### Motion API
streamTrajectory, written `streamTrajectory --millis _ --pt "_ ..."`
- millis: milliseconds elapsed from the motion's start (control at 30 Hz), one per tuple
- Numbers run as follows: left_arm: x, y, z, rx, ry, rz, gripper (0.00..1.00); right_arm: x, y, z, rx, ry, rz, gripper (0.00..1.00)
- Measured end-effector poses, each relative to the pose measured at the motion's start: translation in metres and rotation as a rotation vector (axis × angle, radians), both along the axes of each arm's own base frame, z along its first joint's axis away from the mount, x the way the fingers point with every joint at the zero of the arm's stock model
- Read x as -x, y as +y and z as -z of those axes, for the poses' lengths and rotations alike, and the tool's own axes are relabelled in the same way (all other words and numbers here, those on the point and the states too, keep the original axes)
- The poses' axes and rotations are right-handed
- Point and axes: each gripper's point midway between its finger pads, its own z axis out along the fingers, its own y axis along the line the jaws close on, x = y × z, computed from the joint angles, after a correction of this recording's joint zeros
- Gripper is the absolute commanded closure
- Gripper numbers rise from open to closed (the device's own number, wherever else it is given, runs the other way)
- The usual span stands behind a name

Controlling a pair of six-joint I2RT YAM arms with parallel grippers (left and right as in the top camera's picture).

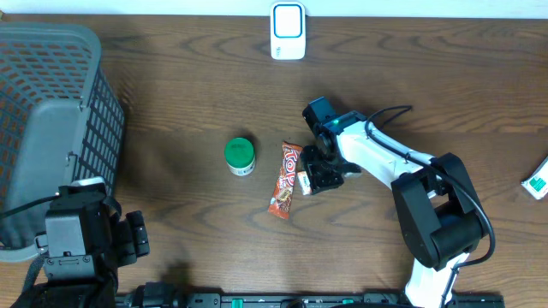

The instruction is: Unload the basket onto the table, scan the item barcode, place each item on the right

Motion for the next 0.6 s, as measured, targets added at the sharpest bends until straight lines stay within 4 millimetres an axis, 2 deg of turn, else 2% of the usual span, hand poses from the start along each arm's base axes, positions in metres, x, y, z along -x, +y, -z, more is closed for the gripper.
streamTrajectory --millis 200,333,400,433,500,600 --pt "0.000 0.000 0.000 0.000 0.000 0.000 0.02 -0.007 -0.014 0.001 0.058 -0.102 -0.309 0.51" --pt "0.000 0.000 0.000 0.000 0.000 0.000 0.02 -0.023 -0.030 0.000 0.147 -0.214 -0.646 0.47" --pt "0.000 0.000 0.000 0.000 0.000 0.000 0.02 -0.030 -0.039 -0.001 0.196 -0.251 -0.853 0.26" --pt "0.000 0.000 0.000 0.000 0.000 0.000 0.02 -0.030 -0.042 -0.001 0.210 -0.253 -0.941 0.01" --pt "0.000 0.000 0.000 0.000 0.000 0.000 0.02 -0.028 -0.052 -0.004 0.240 -0.239 -1.133 0.01" --pt "0.000 0.000 0.000 0.000 0.000 0.000 0.02 -0.016 -0.063 -0.018 0.248 -0.195 -1.277 0.01"
